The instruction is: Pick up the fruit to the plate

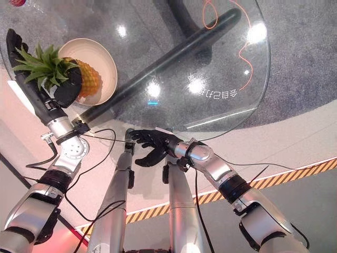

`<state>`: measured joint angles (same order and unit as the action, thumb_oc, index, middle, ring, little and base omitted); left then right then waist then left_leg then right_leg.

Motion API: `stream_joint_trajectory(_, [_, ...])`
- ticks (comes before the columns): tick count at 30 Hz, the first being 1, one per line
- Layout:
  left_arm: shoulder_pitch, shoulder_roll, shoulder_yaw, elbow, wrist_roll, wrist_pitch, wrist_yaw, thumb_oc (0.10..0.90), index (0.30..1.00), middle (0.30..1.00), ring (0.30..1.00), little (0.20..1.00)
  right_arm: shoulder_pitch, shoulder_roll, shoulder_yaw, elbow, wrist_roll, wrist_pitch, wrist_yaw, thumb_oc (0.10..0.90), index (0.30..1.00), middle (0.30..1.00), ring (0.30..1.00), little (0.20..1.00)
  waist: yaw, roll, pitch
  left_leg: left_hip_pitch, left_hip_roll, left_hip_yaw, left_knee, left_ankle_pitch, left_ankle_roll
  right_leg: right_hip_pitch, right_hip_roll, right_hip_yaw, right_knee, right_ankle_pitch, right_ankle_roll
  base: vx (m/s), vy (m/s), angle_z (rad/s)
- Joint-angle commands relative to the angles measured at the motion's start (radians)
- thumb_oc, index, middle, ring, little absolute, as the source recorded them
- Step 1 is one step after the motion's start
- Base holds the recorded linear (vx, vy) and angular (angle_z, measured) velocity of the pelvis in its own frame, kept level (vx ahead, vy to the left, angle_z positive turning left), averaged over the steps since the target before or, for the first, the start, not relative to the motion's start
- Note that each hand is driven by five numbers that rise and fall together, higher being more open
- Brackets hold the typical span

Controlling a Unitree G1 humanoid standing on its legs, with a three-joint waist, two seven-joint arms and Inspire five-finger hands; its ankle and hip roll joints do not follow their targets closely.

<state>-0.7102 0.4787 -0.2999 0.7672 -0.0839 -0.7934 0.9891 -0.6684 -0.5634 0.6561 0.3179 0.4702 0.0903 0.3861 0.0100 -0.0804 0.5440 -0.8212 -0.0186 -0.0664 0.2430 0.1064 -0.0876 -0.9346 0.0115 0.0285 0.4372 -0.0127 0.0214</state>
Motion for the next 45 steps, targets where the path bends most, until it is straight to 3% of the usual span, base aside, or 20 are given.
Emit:
stream_joint_trajectory(1, [0.016,0.010,0.063,-0.024,-0.047,-0.020,-0.033,0.800,0.900,0.900,0.900,0.900,0.081,-0.003,-0.012,-0.146,0.022,-0.043,0.011,0.800,0.900,0.900,0.900,0.900,-0.016,0.037,-0.024,0.011,-0.092,0.009,0.028,-0.030,0.052,0.066,0.001,-0.118,-0.114,0.073,0.028,0.00,0.000,0.00])
stream_joint_trajectory(11, [0.067,-0.012,0.063,-0.040,-0.114,-0.035,-0.100,0.800,0.900,0.900,0.900,0.900,0.104,-0.004,-0.020,-0.154,0.014,-0.053,0.013,0.800,0.900,0.900,0.900,0.900,-0.013,0.042,-0.024,0.024,-0.092,0.009,0.022,-0.030,0.056,0.082,0.000,-0.115,-0.122,0.073,0.028,0.00,0.000,0.00])
stream_joint_trajectory(24, [0.164,-0.052,0.061,-0.090,-0.270,-0.034,-0.276,0.800,0.900,0.900,0.900,0.900,0.149,-0.003,-0.043,-0.183,-0.005,-0.054,0.006,0.800,0.900,0.900,0.900,0.900,-0.006,0.051,-0.024,0.037,-0.094,0.003,0.017,-0.031,0.059,0.098,-0.002,-0.116,-0.127,0.071,0.029,0.00,0.000,0.00])
stream_joint_trajectory(35, [0.212,-0.074,0.040,-0.104,-0.416,0.000,-0.493,0.800,0.900,0.900,0.900,0.900,0.172,-0.006,-0.059,-0.188,-0.013,-0.060,0.015,0.800,0.900,0.900,0.900,0.900,-0.007,0.059,-0.024,0.047,-0.095,0.006,0.015,-0.031,0.064,0.108,-0.002,-0.114,-0.131,0.072,0.030,0.00,0.000,0.00])
stream_joint_trajectory(45, [0.228,-0.075,0.034,-0.110,-0.474,0.009,-0.547,0.800,0.900,0.900,0.900,0.900,0.187,-0.007,-0.062,-0.181,-0.017,-0.071,0.015,0.800,0.900,0.900,0.900,0.900,-0.008,0.066,-0.024,0.041,-0.095,0.010,0.020,-0.032,0.066,0.102,-0.005,-0.111,-0.131,0.074,0.030,0.00,0.000,0.00])
